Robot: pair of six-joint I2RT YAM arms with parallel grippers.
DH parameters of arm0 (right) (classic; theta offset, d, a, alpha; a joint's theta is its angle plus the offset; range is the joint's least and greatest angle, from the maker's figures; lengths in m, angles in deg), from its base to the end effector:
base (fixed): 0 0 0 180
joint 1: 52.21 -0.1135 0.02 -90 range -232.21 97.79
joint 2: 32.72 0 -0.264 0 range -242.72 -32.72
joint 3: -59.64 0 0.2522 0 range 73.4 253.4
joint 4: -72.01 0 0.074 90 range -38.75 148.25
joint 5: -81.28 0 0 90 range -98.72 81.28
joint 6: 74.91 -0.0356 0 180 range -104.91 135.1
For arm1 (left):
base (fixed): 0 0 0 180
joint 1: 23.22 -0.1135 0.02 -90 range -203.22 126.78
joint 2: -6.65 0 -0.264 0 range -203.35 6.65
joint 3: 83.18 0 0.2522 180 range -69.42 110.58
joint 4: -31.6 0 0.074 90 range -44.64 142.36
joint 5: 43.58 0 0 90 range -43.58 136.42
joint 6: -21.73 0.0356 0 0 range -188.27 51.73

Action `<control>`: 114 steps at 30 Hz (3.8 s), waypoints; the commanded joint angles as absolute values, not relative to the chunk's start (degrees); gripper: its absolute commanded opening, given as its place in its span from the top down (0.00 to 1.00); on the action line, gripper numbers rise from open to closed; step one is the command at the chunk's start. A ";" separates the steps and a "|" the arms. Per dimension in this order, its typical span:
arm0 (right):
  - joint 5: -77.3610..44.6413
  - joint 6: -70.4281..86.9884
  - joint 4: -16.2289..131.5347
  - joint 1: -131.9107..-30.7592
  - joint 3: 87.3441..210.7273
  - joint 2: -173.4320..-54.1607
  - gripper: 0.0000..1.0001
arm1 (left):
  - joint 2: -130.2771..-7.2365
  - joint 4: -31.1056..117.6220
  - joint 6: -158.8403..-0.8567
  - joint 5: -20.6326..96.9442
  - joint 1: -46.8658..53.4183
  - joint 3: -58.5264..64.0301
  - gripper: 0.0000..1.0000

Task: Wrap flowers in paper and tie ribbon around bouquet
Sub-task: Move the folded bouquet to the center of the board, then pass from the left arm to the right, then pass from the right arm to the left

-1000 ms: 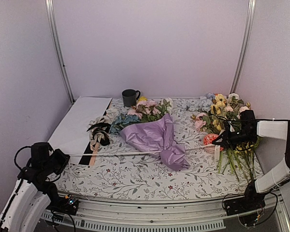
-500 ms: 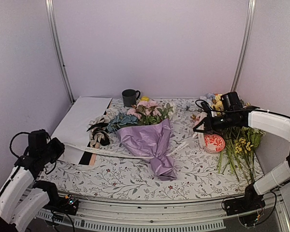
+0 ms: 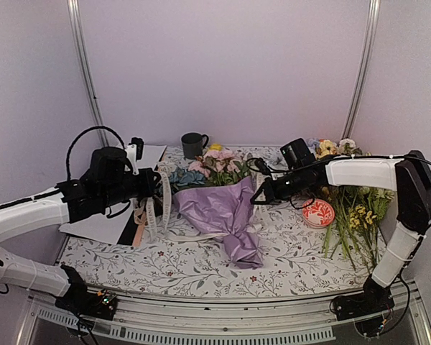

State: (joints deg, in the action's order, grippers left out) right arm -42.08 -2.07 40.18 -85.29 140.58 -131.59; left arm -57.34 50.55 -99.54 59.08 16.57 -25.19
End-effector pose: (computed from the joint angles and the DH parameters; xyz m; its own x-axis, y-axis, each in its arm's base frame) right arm 0.2974 0.2171 0.2175 -0.8335 -0.2488 -0.4934 -0.5313 0.6064 0.5917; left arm 0.1999 -0.1563 0.2785 -0.5219 -0.2244 -0.8230 0.2350 0.8896 -0.3916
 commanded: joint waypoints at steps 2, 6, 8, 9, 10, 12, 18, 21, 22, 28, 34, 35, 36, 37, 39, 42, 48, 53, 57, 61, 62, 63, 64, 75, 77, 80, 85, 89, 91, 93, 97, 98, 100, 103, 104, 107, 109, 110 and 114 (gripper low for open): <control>-41.32 -2.14 40.23 -87.39 135.85 -135.57 1.00 | -63.24 47.25 -93.86 56.87 18.29 -21.52 1.00; -48.52 -2.61 45.16 -93.18 134.24 -136.15 1.00 | -63.18 46.86 -91.98 56.55 18.35 -21.13 1.00; -51.86 -3.96 47.77 -96.31 133.97 -136.90 1.00 | -62.33 47.15 -90.66 56.59 18.35 -20.79 1.00; -52.89 -4.61 48.70 -97.91 134.06 -137.29 1.00 | -61.77 47.20 -90.01 56.49 18.35 -20.67 1.00; -53.54 -5.02 49.14 -99.46 134.40 -137.41 1.00 | -61.33 47.28 -89.19 56.21 18.31 -20.56 1.00; -55.55 -5.27 50.33 -102.19 135.30 -137.42 1.00 | -60.65 47.05 -87.64 55.42 18.35 -20.77 1.00; -57.85 -5.67 49.97 -105.86 136.30 -136.91 1.00 | -60.41 47.63 -86.78 54.62 18.21 -23.00 1.00; -56.44 -5.31 47.62 -105.48 135.73 -135.33 1.00 | -59.88 48.61 -86.66 52.49 18.25 -22.57 1.00; -55.83 -5.09 46.76 -104.74 135.53 -134.65 1.00 | -59.39 48.92 -86.45 51.88 18.26 -22.31 1.00; -51.79 -3.85 42.78 -98.04 134.54 -127.01 0.99 | -53.71 50.19 -82.66 48.80 19.05 -20.84 1.00; -45.38 -3.69 39.38 -91.95 132.42 -122.03 0.94 | -49.51 50.04 -78.39 42.52 23.90 -19.03 1.00; -44.33 -4.15 38.80 -90.38 131.26 -121.33 0.94 | -49.17 50.17 -77.87 42.58 24.99 -18.38 1.00; -43.22 -4.99 38.29 -88.23 130.05 -120.52 0.89 | -48.76 50.36 -77.32 42.77 25.98 -17.77 1.00; -41.91 -6.06 37.71 -86.54 128.81 -119.71 0.84 | -48.59 50.69 -76.86 43.30 26.94 -16.91 1.00; -39.73 -7.12 36.17 -83.64 126.62 -117.94 0.70 | -48.63 51.73 -76.05 43.88 28.36 -14.84 1.00; -34.86 -8.15 33.21 -81.61 125.39 -114.93 0.50 | -49.40 53.23 -74.36 43.53 30.46 -11.87 1.00; -26.20 -6.47 25.23 -81.61 131.64 -112.51 0.36 | -50.53 54.04 -70.02 44.18 35.56 -7.05 1.00; -33.59 -0.48 33.28 -88.61 136.13 -111.89 0.40 | -50.39 54.52 -68.03 45.98 38.33 -3.73 1.00; -46.07 4.14 48.15 -99.58 142.09 -119.36 0.39 | -50.61 54.53 -66.98 47.50 39.56 -2.64 1.00; -50.29 4.19 56.74 -106.04 150.10 -128.88 0.36 | -50.42 54.69 -67.86 51.89 39.85 -1.52 1.00; -51.50 3.86 58.56 -106.56 151.04 -130.65 0.34 | -50.14 54.70 -67.92 53.08 39.86 -1.34 1.00; -52.94 2.96 61.03 -106.89 151.40 -132.05 0.34 | -49.95 54.69 -67.92 54.23 39.80 -1.24 1.00; -54.80 2.11 63.30 -107.21 151.51 -133.10 0.33 | -49.73 54.68 -67.77 55.16 39.83 -1.28 1.00; -52.00 -4.68 73.65 -110.92 150.32 -139.09 0.47 | -48.67 54.23 -65.92 56.53 39.81 -1.82 1.00; -49.37 -6.40 74.29 -110.92 150.57 -140.51 0.62 | -48.63 54.18 -65.66 56.36 39.84 -1.83 1.00; -48.17 -8.07 75.12 -110.91 151.46 -142.04 0.85 | -48.59 54.38 -65.61 56.65 39.73 -1.67 1.00; -49.74 -7.48 74.52 -110.77 150.66 -140.81 1.00 | -49.21 57.92 -68.02 64.01 37.74 -1.39 1.00; -53.84 -5.64 72.79 -110.56 147.83 -137.24 1.00 | -50.89 66.15 -77.23 66.33 28.02 -5.27 1.00; -56.92 -4.78 72.09 -110.57 146.56 -135.75 1.00 | -50.38 68.34 -82.91 65.57 25.92 -11.19 1.00; -59.36 -4.48 72.00 -110.56 145.34 -134.59 1.00 | -48.37 67.34 -87.88 63.30 25.76 -19.32 1.00; -59.49 -4.63 72.26 -109.86 143.54 -132.98 1.00 | -43.03 59.37 -98.59 54.05 27.12 -36.89 1.00; -59.44 -4.80 72.35 -109.53 143.34 -132.81 1.00 | -41.99 56.79 -100.28 53.64 28.72 -40.02 0.98; -59.75 -5.31 72.71 -108.83 143.19 -132.77 1.00 | -40.45 52.31 -101.56 55.40 33.70 -44.89 0.75; -60.04 -5.97 73.62 -108.27 143.19 -132.74 1.00 | -40.36 47.79 -100.87 59.88 42.33 -48.45 0.36; -60.19 -6.27 73.85 -108.14 143.19 -132.86 1.00 | -40.89 46.73 -99.95 60.20 44.02 -49.03 0.27; -60.18 -6.85 74.11 -107.94 142.03 -133.35 1.00 | -43.34 42.07 -94.67 57.59 47.33 -50.16 0.12; -60.27 -7.20 74.51 -107.92 141.62 -133.67 1.00 | -45.11 39.61 -89.96 58.00 48.24 -50.15 0.09; -60.20 -7.33 74.65 -107.88 141.55 -133.76 1.00 | -45.80 38.36 -87.98 59.69 48.27 -49.82 0.08; -59.46 -8.05 75.31 -107.67 140.96 -133.85 1.00 | -47.12 21.24 -76.50 67.47 48.00 -53.53 0.02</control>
State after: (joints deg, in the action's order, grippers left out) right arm -59.02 -6.99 73.12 -108.00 141.69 -134.71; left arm -46.26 40.43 -88.80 60.53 47.56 -49.89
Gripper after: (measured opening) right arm 0.008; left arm 0.961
